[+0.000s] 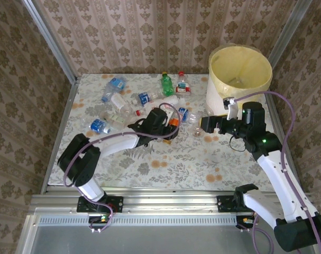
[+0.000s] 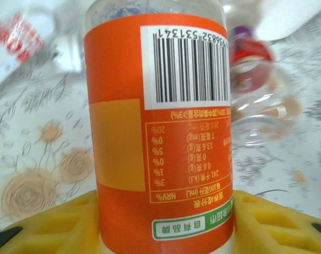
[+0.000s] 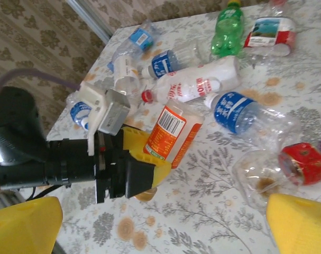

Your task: Throw the plastic bottles in the bin

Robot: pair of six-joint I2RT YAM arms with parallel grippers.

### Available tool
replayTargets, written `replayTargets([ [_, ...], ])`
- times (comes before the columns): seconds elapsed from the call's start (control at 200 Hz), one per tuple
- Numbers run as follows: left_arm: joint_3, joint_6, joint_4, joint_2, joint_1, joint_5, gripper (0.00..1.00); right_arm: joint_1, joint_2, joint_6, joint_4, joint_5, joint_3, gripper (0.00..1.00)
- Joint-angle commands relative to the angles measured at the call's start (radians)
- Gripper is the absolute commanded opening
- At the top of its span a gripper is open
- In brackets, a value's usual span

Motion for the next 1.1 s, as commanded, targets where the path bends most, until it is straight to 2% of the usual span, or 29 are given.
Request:
replayTargets([
  [0.0,-0.059,0.107,0.156,-0.079,-0.027,-0.008,0.52,0.011,0.017,0.073,0.071,-0.088,-0.014,1.0],
  [0.18,-0.136,0.173,0.27,-0.17,-0.065,0.008,0.52,0.03,0.035,0.12,0.124,-0.116,-0.035,0.99],
  [0.555,-0.185,0.246,0.364,-0.238,-0.127,0.074,0.51,0.136,0.123,0.146,0.172,-0.099,-0.045,0.95],
  [1.095,-0.236,0.26,0.434,-0.275,-0.146,0.13,0.48,0.156,0.174,0.213,0.259,-0.101,-0.061,0.89],
])
